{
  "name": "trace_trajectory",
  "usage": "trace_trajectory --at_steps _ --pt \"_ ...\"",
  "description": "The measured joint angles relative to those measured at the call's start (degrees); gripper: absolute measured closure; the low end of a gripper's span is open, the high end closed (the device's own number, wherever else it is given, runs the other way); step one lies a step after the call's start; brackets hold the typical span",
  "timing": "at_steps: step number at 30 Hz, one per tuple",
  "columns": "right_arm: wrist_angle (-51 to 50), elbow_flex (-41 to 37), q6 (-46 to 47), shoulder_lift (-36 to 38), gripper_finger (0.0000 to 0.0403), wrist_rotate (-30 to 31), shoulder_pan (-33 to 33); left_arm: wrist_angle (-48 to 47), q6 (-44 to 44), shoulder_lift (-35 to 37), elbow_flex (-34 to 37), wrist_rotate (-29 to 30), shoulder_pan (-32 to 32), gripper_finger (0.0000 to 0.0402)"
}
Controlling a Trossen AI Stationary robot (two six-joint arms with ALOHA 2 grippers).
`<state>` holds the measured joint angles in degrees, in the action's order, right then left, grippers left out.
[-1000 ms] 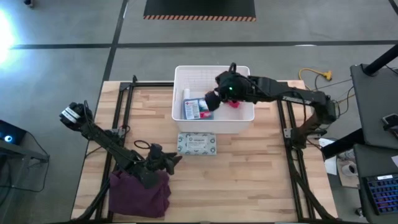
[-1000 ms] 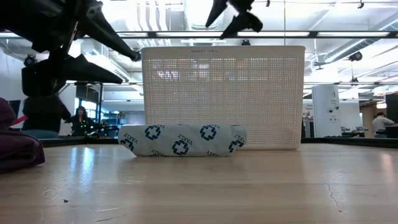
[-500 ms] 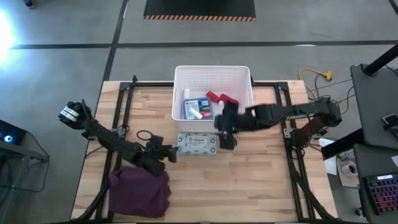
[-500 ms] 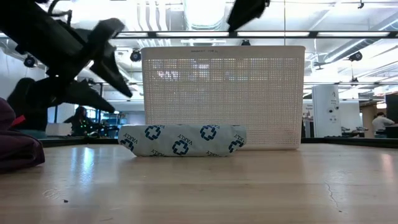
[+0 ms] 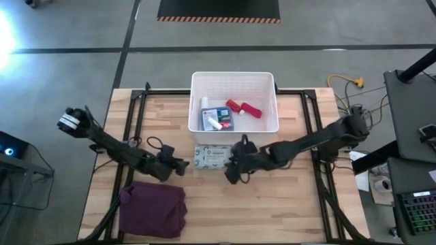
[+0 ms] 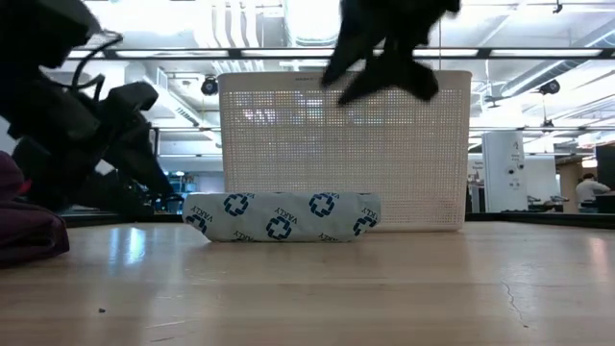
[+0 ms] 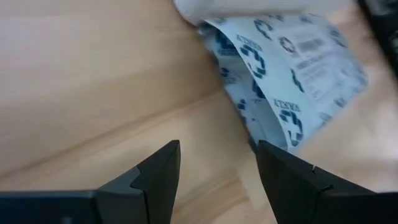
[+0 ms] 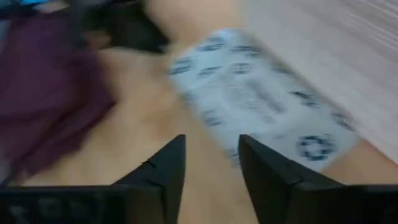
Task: Pick & place medical supplies in basket/bin
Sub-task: Put the white mailer bag into the white bin
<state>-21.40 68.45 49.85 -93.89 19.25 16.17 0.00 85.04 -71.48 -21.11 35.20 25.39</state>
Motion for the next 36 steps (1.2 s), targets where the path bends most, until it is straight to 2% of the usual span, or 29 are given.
trace_trajectory --at_steps 4,9,13,18,23,30,36 --pt "1.5 -2.21 11.26 -4.13 0.0303 7.28 0.57 13.4 -1.76 -0.7 6.19 -0.68 -0.45 0.0207" --pt "1.48 -3.37 22.64 -8.75 0.0355 9.33 0.53 13.7 -0.55 -0.44 8.58 -0.62 -1.73 0.0207" --pt "3.92 -3.29 24.08 -10.11 0.038 10.99 0.55 13.91 -2.46 -1.48 7.72 -1.91 -2.59 0.0207" --pt "3.8 -3.07 24.69 -11.37 0.039 10.65 -0.72 14.19 -8.89 -4.09 4.62 -3.74 -4.33 0.0207" --pt "5.49 -3.12 25.38 -13.95 0.039 6.24 -1.2 15.07 -12.25 -7.86 1.12 -6.21 -6.9 0.0207" --pt "4.53 -1.46 25.03 -15.6 0.039 4.25 -0.56 14.75 -17.21 -12.34 -5.39 -9.83 -7.81 0.0207" --pt "-1.79 -1.41 26.62 -14.51 0.039 2.2 1.05 15.99 -23.85 -9.86 -12.48 -10.27 -7.38 0.0207"
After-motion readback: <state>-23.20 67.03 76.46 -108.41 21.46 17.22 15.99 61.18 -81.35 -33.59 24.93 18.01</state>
